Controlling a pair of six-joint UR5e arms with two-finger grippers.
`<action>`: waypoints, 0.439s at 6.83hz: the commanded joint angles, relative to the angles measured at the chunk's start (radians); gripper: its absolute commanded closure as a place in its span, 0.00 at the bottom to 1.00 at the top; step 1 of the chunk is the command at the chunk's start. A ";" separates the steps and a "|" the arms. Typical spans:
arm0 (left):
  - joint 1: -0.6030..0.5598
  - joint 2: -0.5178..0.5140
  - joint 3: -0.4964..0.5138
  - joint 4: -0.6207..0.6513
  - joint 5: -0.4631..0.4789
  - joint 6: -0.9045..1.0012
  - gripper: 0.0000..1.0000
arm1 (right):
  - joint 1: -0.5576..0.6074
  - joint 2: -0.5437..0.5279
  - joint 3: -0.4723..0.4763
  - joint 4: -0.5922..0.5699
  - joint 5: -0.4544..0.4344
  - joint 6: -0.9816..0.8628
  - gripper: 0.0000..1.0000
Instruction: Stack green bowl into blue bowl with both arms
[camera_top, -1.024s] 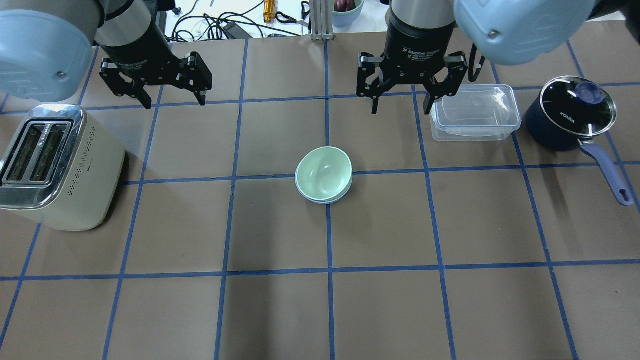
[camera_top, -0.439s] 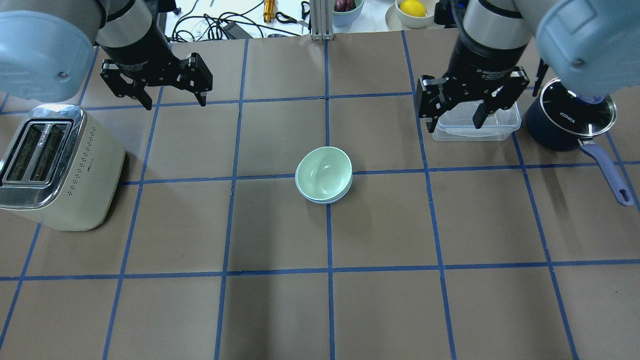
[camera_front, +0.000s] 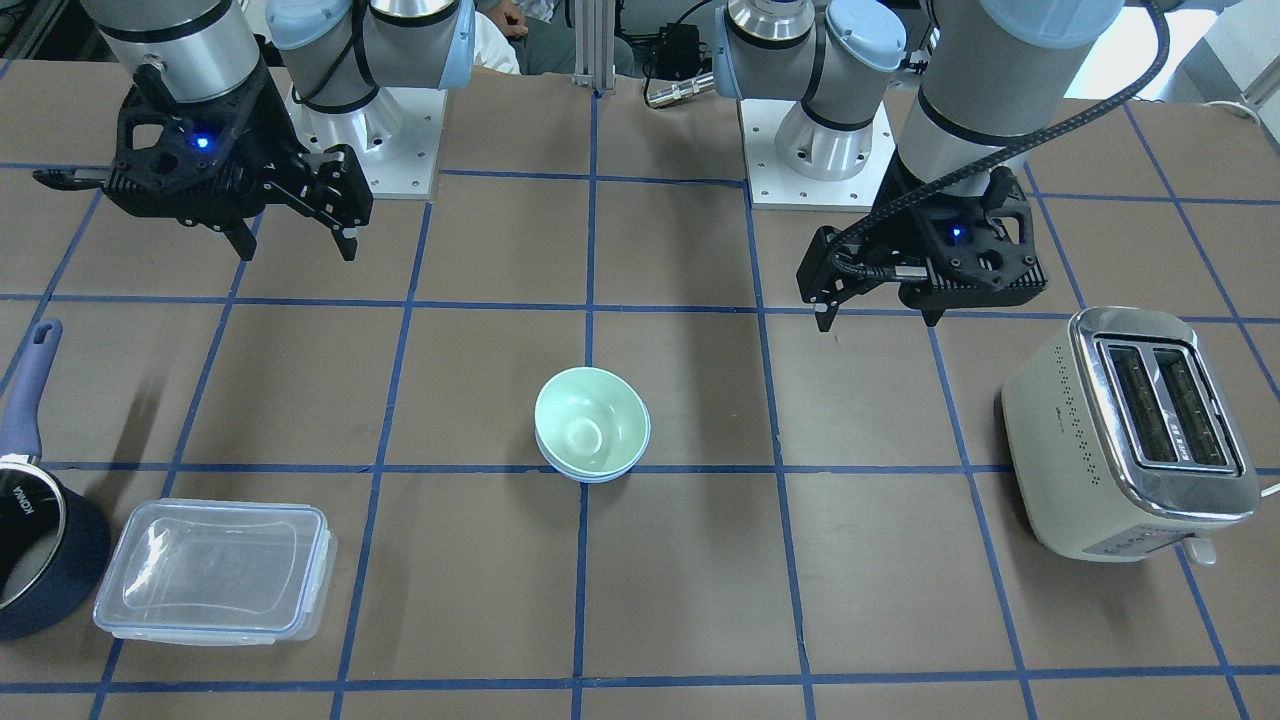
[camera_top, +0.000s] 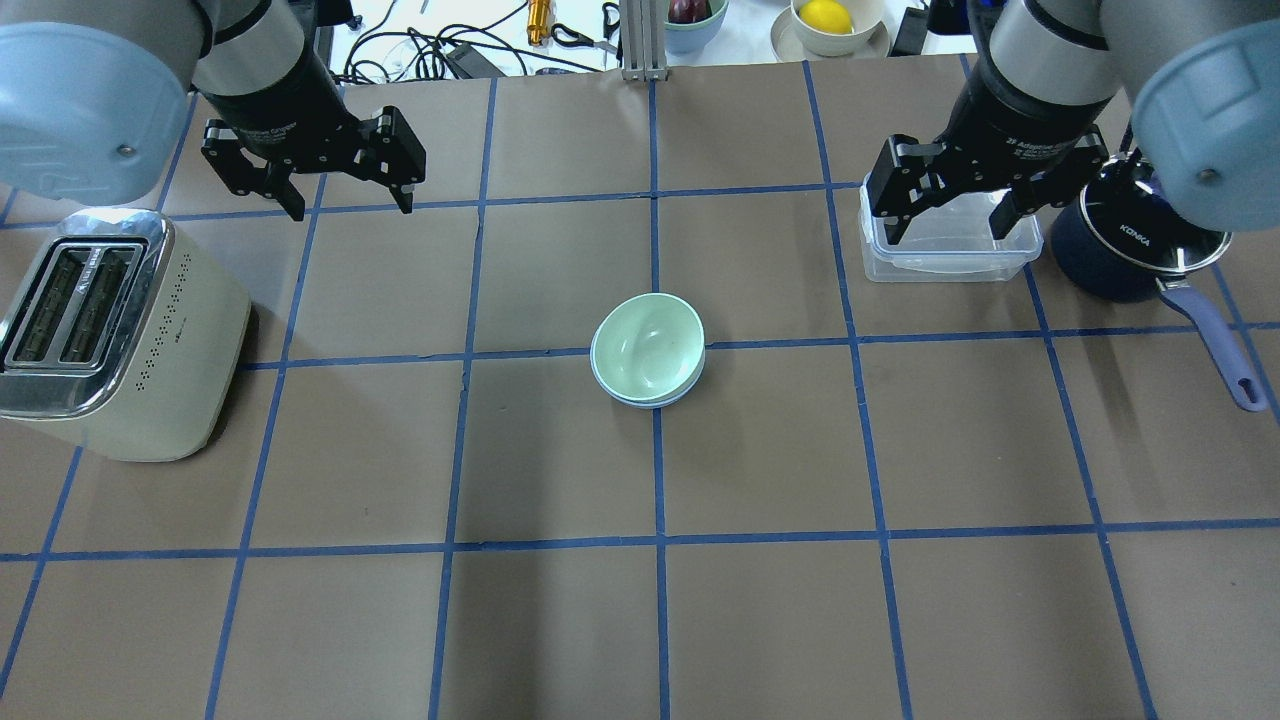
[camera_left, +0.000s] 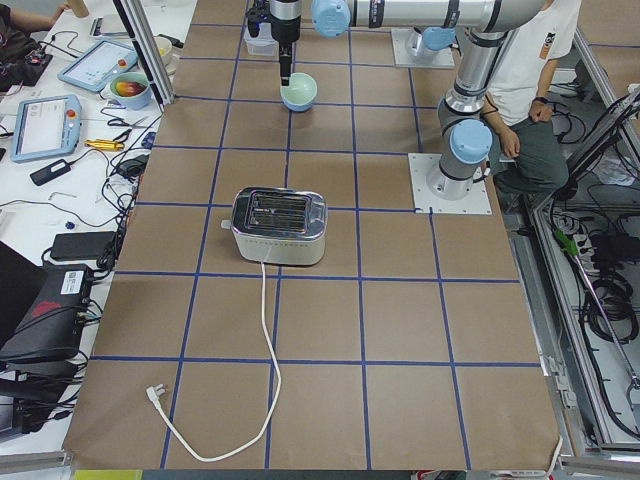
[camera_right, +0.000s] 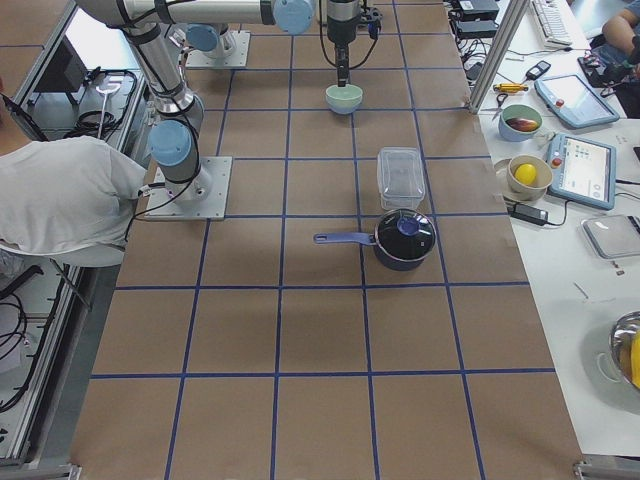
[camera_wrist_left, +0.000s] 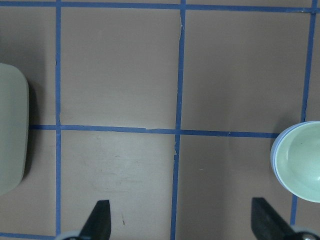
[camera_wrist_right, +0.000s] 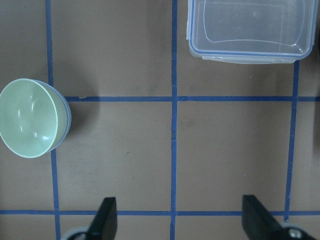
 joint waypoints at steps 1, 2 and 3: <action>0.000 0.001 0.000 0.001 0.000 0.000 0.00 | -0.001 0.002 -0.020 0.025 0.000 0.074 0.08; 0.000 0.001 0.000 0.001 0.000 0.002 0.00 | 0.002 0.001 -0.019 0.029 0.000 0.074 0.09; 0.000 0.001 0.000 0.001 0.000 0.002 0.00 | 0.002 -0.001 -0.019 0.029 -0.006 0.074 0.07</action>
